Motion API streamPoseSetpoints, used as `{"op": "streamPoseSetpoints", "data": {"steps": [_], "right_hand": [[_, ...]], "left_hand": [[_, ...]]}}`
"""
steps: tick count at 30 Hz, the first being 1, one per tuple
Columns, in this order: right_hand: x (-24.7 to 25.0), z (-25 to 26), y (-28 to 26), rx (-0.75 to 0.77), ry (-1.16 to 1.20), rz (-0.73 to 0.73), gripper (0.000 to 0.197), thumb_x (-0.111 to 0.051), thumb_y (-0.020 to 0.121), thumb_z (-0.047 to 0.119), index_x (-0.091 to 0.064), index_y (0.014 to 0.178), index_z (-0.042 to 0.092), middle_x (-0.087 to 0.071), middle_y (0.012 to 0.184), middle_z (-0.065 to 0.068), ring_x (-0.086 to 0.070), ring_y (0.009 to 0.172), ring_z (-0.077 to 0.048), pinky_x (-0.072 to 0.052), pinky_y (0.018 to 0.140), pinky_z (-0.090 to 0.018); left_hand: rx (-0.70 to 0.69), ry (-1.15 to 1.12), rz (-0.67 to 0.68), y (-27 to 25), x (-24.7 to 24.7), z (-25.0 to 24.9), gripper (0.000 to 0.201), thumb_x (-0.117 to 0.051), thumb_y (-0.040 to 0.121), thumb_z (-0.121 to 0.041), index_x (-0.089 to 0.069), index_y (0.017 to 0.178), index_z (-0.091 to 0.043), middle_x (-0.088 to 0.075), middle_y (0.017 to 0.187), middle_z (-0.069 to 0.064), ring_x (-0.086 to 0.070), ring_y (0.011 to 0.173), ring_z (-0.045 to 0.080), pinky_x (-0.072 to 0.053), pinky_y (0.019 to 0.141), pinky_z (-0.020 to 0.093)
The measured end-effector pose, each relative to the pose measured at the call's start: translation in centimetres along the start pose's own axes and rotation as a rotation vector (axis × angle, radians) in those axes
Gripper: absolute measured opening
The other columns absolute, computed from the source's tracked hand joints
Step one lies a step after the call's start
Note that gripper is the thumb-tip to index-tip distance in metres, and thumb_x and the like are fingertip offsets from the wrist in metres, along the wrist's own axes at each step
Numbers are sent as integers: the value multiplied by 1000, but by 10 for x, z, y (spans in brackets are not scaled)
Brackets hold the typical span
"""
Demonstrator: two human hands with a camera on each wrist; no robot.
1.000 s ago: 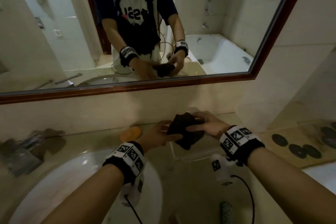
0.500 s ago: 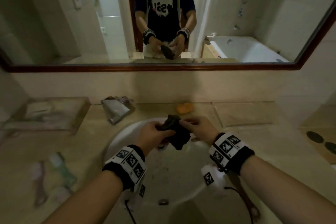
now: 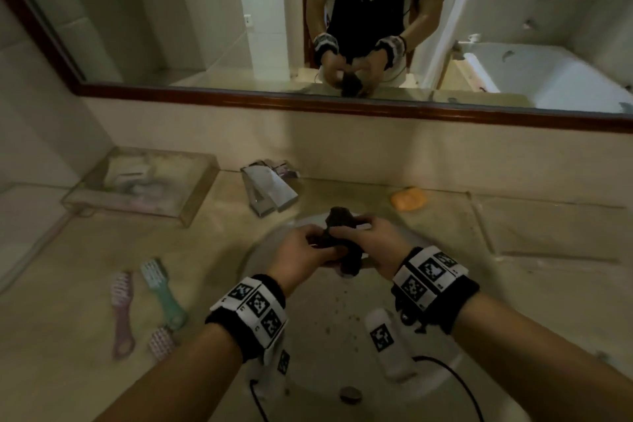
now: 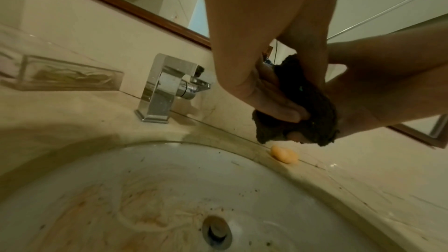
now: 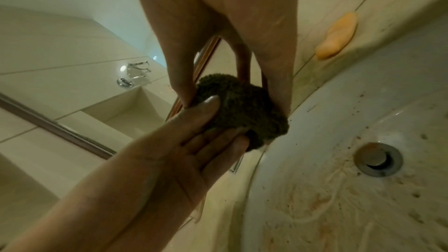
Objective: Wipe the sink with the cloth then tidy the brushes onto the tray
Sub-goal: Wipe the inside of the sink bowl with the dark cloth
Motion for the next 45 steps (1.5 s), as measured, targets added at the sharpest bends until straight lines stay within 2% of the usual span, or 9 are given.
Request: {"op": "streamPoseSetpoints", "data": {"steps": [6,11,14,18,23,29,34,41,45], "right_hand": [[4,-2,46,4,-183,8,44,-76,78,17,-44,109,15,-60,96,-15,-64,87,-37,-56,81,-54],[-39,-44,56,-37,-566,294,47,-72,81,15,-34,107,20,-50,104,-6,-61,92,-33,-56,75,-33],[-76,-80,49,-8,-730,498,45,-69,83,12,-29,103,20,-43,79,5,-53,81,-22,-45,75,-32],[-124,-122,35,-53,-822,792,50,-72,82,15,-31,110,23,-49,86,-3,-50,87,-20,-40,67,-32],[-165,-128,39,-33,-731,770,52,-74,80,18,-41,120,21,-55,110,-12,-54,97,-22,-41,77,-31],[-185,-134,67,-4,-708,466,36,-66,77,18,-39,100,25,-58,108,-14,-58,92,-26,-47,71,-38],[-171,-113,118,8,-676,202,50,-69,81,18,-44,125,14,-53,121,-15,-55,110,-28,-34,80,-25],[-183,-109,77,-99,-406,578,43,-78,74,11,-42,97,17,-50,83,6,-52,81,-17,-45,67,-29],[-186,-112,85,-134,-237,376,36,-74,77,8,-41,85,21,-50,81,3,-53,77,-18,-43,59,-22]], "left_hand": [[64,246,298,27,-4,21,46,-59,85,10,-55,129,-5,-58,126,9,-60,117,27,-55,87,30],[-12,1003,116,55,90,48,45,-53,89,-2,-55,131,-19,-46,142,3,-53,123,19,-43,99,26],[17,1246,178,64,128,69,75,-68,84,-25,-29,148,-19,-20,159,5,-23,145,22,-22,117,31],[169,1353,432,72,137,110,126,-82,66,-40,9,151,-20,18,160,2,7,150,21,-12,123,42],[134,1334,427,80,141,124,139,-86,56,-45,15,149,-27,24,158,-5,14,149,21,-8,122,48],[123,1269,381,80,139,124,136,-86,58,-41,14,150,-27,23,159,-5,16,149,21,-6,121,50],[104,1242,347,80,140,122,132,-86,63,-35,13,150,-29,24,158,-7,15,148,19,-6,122,47],[100,1218,339,82,142,124,135,-87,58,-37,12,149,-30,23,158,-9,16,148,18,-5,122,47],[112,1228,336,80,140,123,133,-86,61,-36,12,150,-29,23,158,-9,16,148,18,-5,122,46]]}}
Point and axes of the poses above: each hand's wrist, its own y-axis towards the middle knuckle, its own x-axis out of the back of the hand, z = x × y, the point moved 9 cm from there along y, towards the middle knuckle
